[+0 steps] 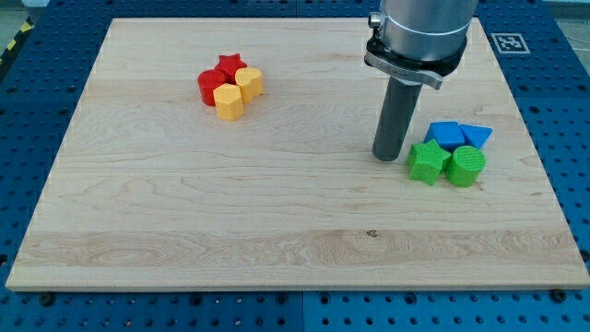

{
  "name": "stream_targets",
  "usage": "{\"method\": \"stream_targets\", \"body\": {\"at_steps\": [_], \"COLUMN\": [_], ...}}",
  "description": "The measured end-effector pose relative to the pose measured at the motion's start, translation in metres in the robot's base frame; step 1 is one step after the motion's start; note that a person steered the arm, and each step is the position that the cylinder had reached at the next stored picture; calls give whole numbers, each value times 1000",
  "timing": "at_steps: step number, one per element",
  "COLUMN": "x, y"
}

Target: Move the green star to the bottom right of the board

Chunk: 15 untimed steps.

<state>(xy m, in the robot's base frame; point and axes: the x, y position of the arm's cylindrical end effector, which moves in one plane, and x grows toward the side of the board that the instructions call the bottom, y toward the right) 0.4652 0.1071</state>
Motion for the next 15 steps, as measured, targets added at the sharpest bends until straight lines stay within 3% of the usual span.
{"method": "stream_targets", "body": {"at_steps": [3, 6, 11, 13, 15], "x": [-17, 27, 38, 18, 42], "y": [17, 28, 31, 31, 53]}}
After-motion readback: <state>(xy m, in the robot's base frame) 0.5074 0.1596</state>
